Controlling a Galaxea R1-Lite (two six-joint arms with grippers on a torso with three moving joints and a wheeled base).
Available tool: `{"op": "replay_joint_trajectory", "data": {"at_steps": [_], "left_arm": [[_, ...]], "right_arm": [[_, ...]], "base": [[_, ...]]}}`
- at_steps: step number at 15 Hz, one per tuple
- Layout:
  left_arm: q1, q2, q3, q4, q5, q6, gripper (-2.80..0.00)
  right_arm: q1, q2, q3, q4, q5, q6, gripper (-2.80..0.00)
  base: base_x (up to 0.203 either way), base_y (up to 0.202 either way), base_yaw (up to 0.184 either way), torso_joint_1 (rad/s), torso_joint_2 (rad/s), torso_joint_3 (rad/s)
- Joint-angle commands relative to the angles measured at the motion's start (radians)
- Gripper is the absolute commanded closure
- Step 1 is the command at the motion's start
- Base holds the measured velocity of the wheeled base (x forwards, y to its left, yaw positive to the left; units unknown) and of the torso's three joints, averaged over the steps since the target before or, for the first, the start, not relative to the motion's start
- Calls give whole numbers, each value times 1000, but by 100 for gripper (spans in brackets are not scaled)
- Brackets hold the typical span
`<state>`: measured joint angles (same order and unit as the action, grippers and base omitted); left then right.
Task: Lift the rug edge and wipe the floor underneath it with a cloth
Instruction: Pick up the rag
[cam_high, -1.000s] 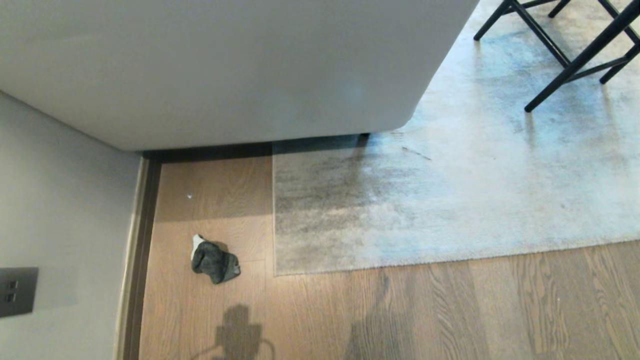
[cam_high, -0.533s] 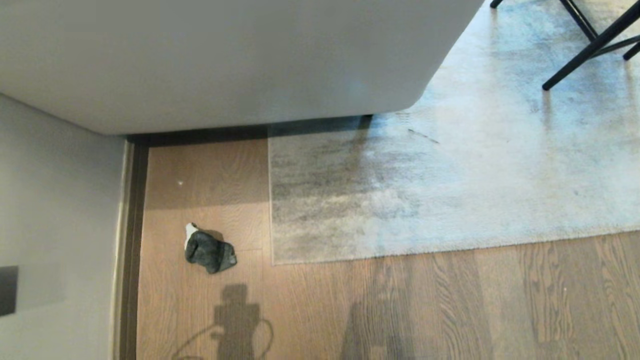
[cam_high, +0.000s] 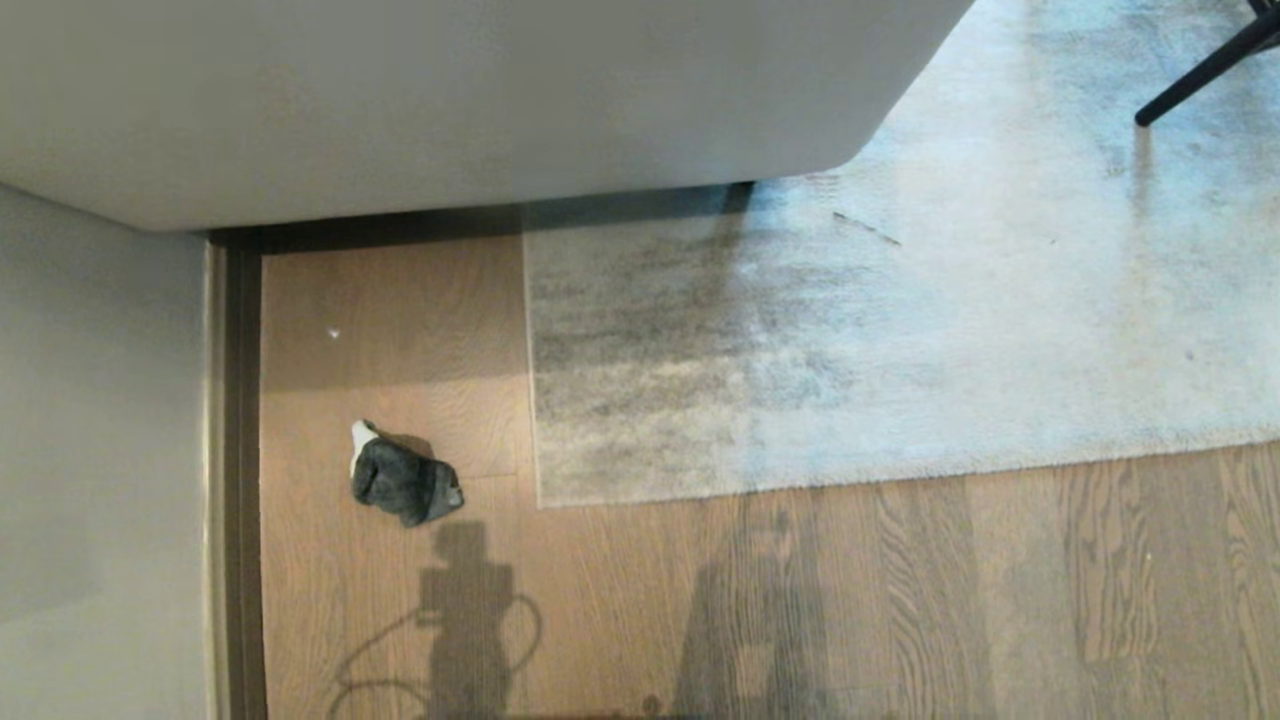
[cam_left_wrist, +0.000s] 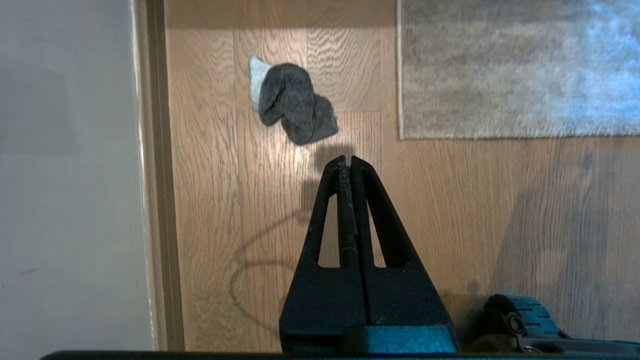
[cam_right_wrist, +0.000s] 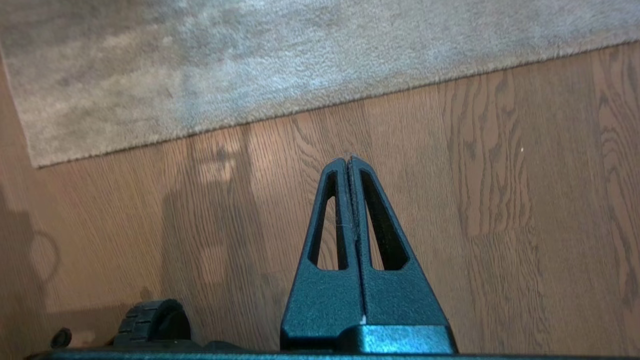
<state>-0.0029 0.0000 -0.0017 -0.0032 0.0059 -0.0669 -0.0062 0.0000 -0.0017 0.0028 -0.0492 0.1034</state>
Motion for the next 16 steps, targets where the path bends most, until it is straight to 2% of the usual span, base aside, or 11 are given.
{"op": "replay_joint_trajectory", "data": {"at_steps": [1,16], "left_arm": [[0,0,0,0,0,-1,0],[0,0,0,0,2,-6,0]], "right_arm": [[0,0,0,0,-1,1,0],[0,0,0,0,0,2,0]], "base": [[0,0,0,2,0,-196],[0,0,0,3,2,-199]]}}
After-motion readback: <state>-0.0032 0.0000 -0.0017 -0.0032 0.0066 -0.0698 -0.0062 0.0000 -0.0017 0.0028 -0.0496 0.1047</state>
